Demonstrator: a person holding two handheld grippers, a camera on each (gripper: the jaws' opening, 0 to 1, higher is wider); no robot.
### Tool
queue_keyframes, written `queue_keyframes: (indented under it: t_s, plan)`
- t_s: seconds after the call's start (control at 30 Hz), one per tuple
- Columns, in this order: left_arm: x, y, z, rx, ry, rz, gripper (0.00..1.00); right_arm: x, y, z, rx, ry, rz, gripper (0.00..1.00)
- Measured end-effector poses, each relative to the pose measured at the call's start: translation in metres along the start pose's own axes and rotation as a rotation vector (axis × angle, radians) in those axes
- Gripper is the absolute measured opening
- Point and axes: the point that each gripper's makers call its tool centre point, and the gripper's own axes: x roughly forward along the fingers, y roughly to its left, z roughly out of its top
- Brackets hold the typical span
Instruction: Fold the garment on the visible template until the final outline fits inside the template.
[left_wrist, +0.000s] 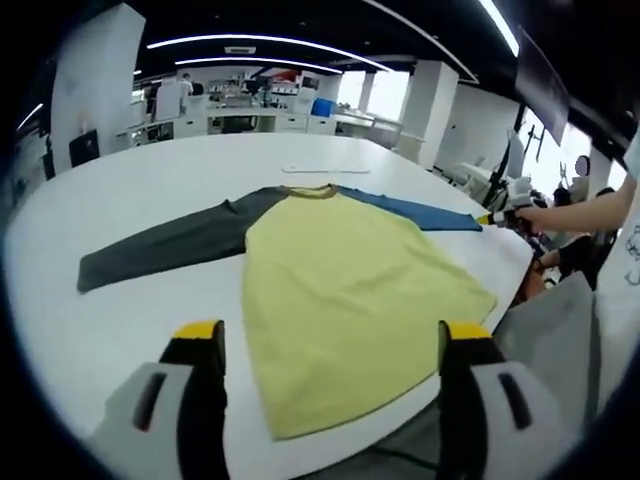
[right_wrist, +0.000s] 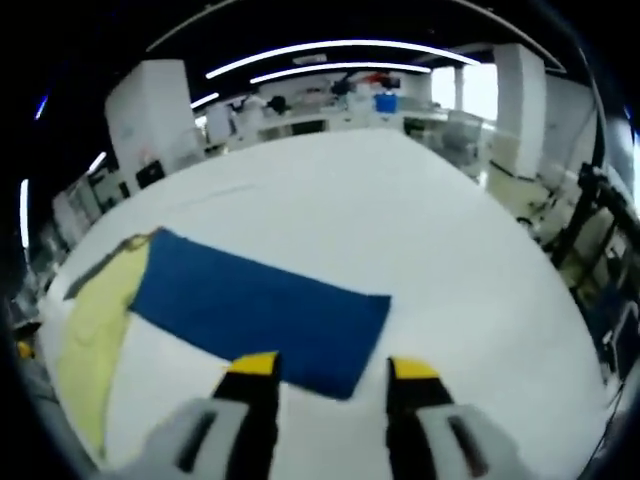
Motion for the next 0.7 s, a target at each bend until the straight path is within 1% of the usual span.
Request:
queue_keyframes:
  t_s: [0.03,0.1,0.13,0.17,0.2,0.23,0.27,0.33,0.37,0.4,0.47,0.57,0.7]
  plan:
    - [0.000,0.000,0.000,0.001,0.000,0.001,0.83,0.001,0.000,0.001,0.000,-0.004,0.003,0.32]
    - [0.001,0.001,-0.001,0.008,0.001,0.005,0.82,0.001,-0.003,-0.003,-0.003,0.016,-0.003,0.28]
    - [0.001,0.001,-0.001,0.003,0.001,0.003,0.81,-0.002,-0.003,-0.006,-0.017,0.031,-0.014,0.26]
    - [0.001,0.001,-0.002,-0.004,0.003,0.001,0.82,-0.003,-0.002,-0.007,-0.029,0.032,-0.013,0.23]
    - [0.001,0.001,-0.002,-0.007,0.002,0.001,0.82,-0.002,-0.005,-0.004,-0.067,0.017,-0.018,0.20]
    - [0.001,0.001,-0.001,-0.008,0.002,0.002,0.81,-0.001,-0.004,-0.006,-0.081,0.032,-0.016,0.17]
    - [0.000,0.001,-0.002,-0.009,0.004,0.003,0.81,-0.001,-0.008,-0.005,-0.103,0.034,-0.019,0.14]
    - [0.001,0.002,-0.003,-0.009,0.008,0.004,0.81,0.000,-0.007,-0.003,-0.099,0.040,-0.014,0.11]
    - [0.002,0.003,-0.003,-0.008,0.011,0.004,0.81,0.001,-0.005,-0.001,-0.097,0.043,-0.009,0.08]
    - [0.002,0.004,-0.004,-0.009,0.014,0.004,0.81,0.004,-0.004,0.000,-0.102,0.047,-0.005,0.01]
    - [0.004,0.007,-0.006,-0.011,0.018,0.003,0.81,0.006,-0.003,0.001,-0.100,0.053,-0.001,0.00]
    - [0.005,0.009,-0.006,-0.014,0.015,0.001,0.80,0.010,-0.009,0.006,-0.125,0.051,-0.035,0.00]
    - [0.006,0.009,-0.007,-0.015,0.018,-0.003,0.80,0.013,-0.013,0.013,-0.125,0.046,-0.057,0.00]
